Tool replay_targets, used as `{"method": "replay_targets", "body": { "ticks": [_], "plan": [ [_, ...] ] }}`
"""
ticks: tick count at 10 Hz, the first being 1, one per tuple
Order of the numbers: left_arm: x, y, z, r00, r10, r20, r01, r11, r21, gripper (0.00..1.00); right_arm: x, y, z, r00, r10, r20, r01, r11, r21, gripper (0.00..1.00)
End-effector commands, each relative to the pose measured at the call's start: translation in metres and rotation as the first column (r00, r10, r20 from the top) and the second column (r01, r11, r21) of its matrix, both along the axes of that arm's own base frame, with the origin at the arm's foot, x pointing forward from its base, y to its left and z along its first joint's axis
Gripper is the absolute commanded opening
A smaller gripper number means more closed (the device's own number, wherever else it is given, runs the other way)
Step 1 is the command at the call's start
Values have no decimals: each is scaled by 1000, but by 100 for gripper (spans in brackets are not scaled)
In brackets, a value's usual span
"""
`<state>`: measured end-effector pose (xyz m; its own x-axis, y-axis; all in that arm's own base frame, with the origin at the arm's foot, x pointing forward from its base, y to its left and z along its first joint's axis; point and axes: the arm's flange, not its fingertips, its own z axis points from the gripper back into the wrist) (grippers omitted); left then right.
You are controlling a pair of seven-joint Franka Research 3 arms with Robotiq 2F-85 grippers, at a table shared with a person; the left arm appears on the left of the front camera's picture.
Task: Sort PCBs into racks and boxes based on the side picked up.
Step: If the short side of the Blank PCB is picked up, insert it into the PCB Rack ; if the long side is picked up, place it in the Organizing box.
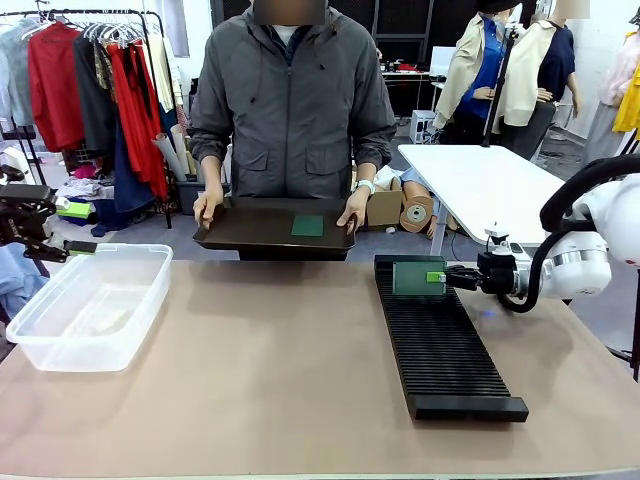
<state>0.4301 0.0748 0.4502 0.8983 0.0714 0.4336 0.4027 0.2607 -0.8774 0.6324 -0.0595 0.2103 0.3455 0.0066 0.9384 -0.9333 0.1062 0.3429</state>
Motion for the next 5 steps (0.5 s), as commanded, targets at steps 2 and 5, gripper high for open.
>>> {"method": "replay_targets", "body": {
  "ticks": [2, 5],
  "plan": [
    [-1, 0, 3, 1000, -1, -9, 1, 1000, -9, 100, 0, 0, -4, 999, -26, 28, 27, 999, -31, 0],
    [-1, 0, 3, 1000, -1, -9, 1, 1000, -9, 100, 4, 2, -8, 999, -27, 31, 29, 998, -54, 0]
  ]
}}
